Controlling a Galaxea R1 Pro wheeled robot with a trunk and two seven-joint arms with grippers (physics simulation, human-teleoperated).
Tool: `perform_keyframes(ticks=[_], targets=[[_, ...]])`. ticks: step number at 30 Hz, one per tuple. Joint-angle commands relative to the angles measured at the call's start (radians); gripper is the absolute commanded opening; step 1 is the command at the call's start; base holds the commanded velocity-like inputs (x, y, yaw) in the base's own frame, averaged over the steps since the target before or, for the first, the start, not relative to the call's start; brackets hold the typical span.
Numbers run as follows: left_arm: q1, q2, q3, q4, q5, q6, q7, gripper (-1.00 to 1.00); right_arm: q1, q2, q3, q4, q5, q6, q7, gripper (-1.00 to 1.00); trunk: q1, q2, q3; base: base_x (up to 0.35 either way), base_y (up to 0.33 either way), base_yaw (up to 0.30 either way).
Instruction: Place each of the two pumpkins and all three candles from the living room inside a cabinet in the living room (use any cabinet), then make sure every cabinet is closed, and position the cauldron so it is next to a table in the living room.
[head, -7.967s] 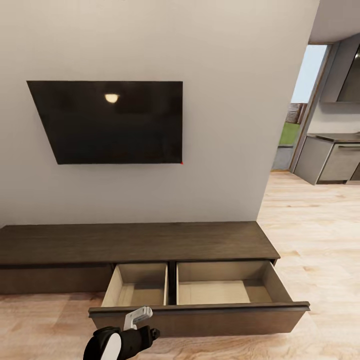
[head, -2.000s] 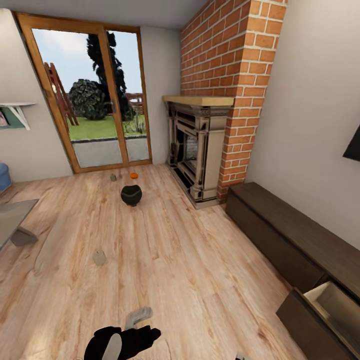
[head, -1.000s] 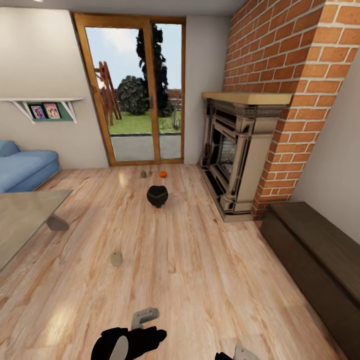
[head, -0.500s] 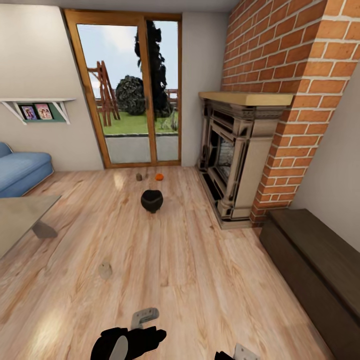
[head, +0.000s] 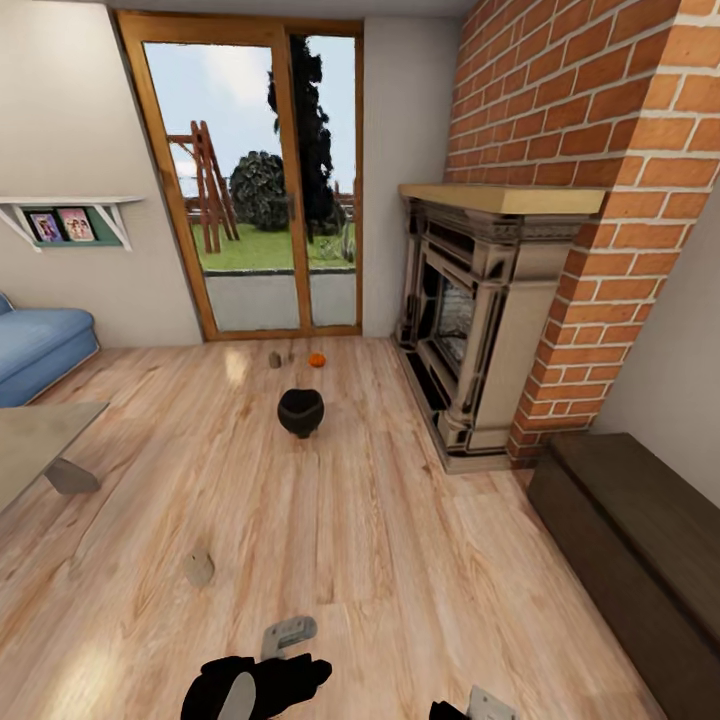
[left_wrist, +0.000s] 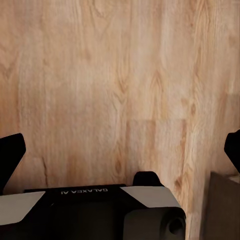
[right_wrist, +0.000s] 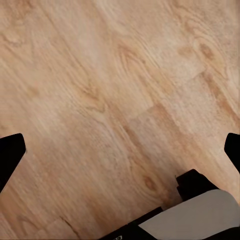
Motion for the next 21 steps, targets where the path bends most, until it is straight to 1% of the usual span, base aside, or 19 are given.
perform_keyframes(ticks=[1, 3, 5, 10, 21], targets=[[-0.001, 0.000, 0.000, -0.001, 0.011, -0.008, 0.009, 1.00, -0.001, 0.000, 0.008, 0.001, -0.010, -0.007, -0.005, 1.00, 0.001, 0.000, -0.001, 0.299, 0.000, 0.000], [-0.001, 0.000, 0.000, 0.007, 0.013, -0.041, 0.009, 1.00, -0.001, 0.000, 0.009, 0.002, -0.009, -0.011, -0.006, 1.00, 0.001, 0.000, -0.001, 0.317, 0.000, 0.000], [-0.001, 0.000, 0.001, 0.019, 0.012, -0.053, 0.009, 1.00, -0.001, 0.000, 0.009, 0.003, -0.010, -0.018, -0.006, 1.00, 0.001, 0.000, -0.001, 0.326, 0.000, 0.000], [-0.001, 0.001, 0.001, 0.030, 0.012, -0.063, 0.010, 1.00, -0.001, 0.000, 0.004, 0.004, -0.013, -0.023, -0.007, 1.00, 0.001, 0.000, -0.001, 0.333, 0.000, 0.000], [-0.001, 0.002, 0.003, 0.044, 0.012, -0.076, 0.010, 1.00, -0.001, -0.001, 0.009, 0.005, -0.012, -0.014, -0.010, 1.00, 0.001, 0.000, -0.001, 0.339, 0.000, 0.000]])
